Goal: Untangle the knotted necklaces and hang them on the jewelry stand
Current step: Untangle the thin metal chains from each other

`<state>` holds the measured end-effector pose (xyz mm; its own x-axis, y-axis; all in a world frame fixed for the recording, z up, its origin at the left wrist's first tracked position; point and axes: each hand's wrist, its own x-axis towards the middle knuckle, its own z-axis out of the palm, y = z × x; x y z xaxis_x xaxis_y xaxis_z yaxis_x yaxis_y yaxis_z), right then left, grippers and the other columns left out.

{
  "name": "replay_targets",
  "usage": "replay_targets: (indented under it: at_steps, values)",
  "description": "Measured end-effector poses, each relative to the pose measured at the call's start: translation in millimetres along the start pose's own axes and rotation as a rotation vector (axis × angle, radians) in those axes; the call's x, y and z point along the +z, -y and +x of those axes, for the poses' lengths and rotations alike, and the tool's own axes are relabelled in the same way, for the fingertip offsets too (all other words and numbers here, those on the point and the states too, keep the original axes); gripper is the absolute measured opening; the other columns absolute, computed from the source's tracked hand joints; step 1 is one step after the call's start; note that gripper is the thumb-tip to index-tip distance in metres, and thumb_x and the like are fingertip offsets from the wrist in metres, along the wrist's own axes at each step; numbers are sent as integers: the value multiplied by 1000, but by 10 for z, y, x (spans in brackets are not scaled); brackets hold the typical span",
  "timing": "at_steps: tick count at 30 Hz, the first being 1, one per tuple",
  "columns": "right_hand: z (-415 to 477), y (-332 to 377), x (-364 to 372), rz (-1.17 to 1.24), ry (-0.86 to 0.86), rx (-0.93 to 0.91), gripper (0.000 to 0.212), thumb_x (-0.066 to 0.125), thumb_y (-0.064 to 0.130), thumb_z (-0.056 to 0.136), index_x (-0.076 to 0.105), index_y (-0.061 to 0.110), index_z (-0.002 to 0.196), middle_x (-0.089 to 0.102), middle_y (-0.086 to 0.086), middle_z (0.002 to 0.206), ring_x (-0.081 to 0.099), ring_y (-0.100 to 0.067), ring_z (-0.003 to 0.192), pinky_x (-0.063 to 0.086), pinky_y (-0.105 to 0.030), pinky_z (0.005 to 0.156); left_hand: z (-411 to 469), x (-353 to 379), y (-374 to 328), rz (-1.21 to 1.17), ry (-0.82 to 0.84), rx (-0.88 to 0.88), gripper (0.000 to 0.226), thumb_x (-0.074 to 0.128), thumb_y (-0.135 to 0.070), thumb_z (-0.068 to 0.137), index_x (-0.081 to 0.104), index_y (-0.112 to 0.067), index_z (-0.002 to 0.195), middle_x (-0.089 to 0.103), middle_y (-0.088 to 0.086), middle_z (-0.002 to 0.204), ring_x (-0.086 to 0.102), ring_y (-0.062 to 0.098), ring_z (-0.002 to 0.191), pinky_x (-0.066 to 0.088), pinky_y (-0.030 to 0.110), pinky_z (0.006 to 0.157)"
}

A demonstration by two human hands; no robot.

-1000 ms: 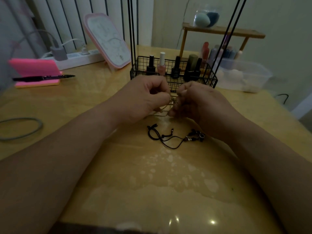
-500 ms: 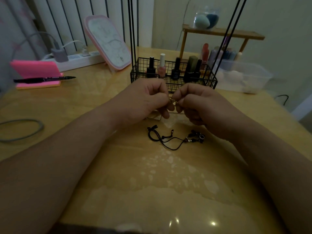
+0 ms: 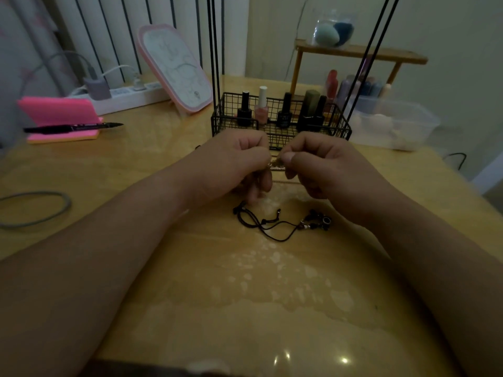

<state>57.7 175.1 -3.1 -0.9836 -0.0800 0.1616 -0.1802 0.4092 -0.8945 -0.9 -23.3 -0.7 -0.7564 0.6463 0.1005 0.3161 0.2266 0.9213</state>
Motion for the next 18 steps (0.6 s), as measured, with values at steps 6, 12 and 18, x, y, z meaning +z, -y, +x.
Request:
replay_targets:
  at_steps: [6, 12, 18]
  values:
    - [24, -11, -12, 99, 1, 68, 12, 56, 13, 103, 67, 15, 99, 54, 6, 67, 38, -9, 53, 28, -27, 49, -13, -5, -13, -43, 14, -8, 14, 47, -6, 100, 54, -10, 89, 67, 8, 72, 38, 15, 48, 52, 31, 56]
    - [10, -28, 2, -39, 48, -21, 6, 70, 21, 98, 71, 21, 104, 59, -7, 74, 49, -11, 53, 42, -24, 50, 1, -18, 9, -58, 24, -1, 10, 53, -21, 89, 56, -12, 87, 67, 10, 72, 37, 13, 46, 47, 32, 54]
    - [11, -37, 36, -67, -36, -102, 8, 68, 27, 99, 71, 20, 96, 59, -4, 78, 50, -6, 60, 45, -19, 56, -9, -7, -15, -55, 22, -5, 11, 55, -14, 97, 57, -7, 88, 70, 6, 74, 40, 14, 46, 51, 32, 58]
